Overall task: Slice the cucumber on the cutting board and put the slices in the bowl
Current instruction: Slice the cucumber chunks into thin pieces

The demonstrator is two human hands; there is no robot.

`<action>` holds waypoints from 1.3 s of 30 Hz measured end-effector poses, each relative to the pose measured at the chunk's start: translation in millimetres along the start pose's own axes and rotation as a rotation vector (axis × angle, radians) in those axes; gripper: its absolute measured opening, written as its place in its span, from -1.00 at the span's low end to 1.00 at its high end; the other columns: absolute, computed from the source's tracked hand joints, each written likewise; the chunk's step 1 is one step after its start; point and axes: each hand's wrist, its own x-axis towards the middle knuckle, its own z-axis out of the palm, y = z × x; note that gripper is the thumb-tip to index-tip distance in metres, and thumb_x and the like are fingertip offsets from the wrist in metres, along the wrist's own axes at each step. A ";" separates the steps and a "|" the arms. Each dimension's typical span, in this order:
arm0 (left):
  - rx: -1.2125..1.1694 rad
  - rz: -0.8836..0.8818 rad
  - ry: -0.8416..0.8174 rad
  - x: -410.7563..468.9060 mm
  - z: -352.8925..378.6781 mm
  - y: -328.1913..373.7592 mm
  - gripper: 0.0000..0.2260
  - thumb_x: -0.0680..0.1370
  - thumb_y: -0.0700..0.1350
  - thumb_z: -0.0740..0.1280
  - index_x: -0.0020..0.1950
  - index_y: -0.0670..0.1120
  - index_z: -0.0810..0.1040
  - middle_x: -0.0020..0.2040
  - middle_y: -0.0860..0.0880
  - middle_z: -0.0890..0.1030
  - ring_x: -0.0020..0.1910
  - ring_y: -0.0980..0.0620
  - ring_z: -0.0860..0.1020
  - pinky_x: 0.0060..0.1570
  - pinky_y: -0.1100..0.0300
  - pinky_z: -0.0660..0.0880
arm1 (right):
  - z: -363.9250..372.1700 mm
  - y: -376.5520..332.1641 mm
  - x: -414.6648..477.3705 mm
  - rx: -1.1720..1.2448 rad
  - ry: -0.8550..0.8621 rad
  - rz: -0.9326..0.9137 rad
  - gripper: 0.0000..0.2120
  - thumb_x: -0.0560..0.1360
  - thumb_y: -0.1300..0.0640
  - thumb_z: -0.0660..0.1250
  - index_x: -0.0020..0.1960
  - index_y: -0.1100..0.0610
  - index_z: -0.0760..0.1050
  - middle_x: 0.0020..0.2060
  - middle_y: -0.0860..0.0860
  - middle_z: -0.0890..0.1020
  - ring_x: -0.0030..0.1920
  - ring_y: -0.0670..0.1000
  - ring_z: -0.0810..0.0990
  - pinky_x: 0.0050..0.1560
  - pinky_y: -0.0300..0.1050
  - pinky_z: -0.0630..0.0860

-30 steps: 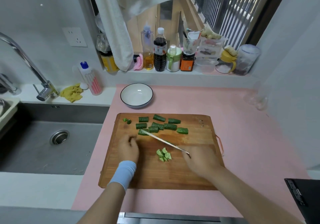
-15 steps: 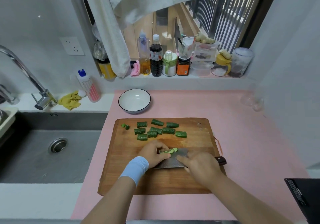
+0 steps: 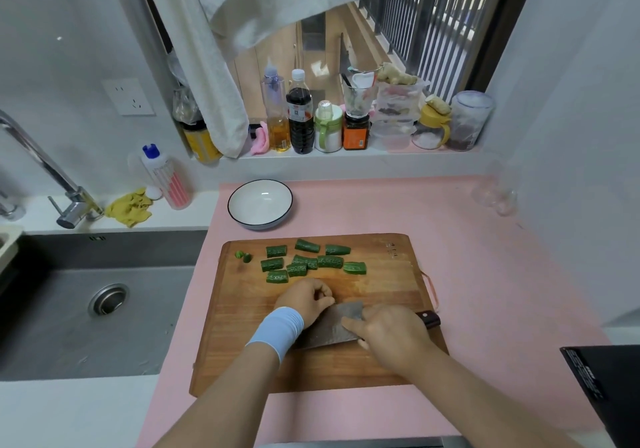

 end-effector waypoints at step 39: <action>0.014 -0.125 0.185 10.6 1.0 -40.9 -0.78 0.56 -0.18 0.23 0.18 -0.05 0.54 0.17 -0.05 0.55 0.03 -0.05 0.56 0.02 0.16 0.50 | -1.0 -19.3 -12.3 0.948 -0.121 1.026 -0.80 0.64 -0.03 0.23 -0.01 -0.02 0.62 -0.26 -0.05 0.67 -0.29 -0.03 0.63 -0.37 -0.15 0.45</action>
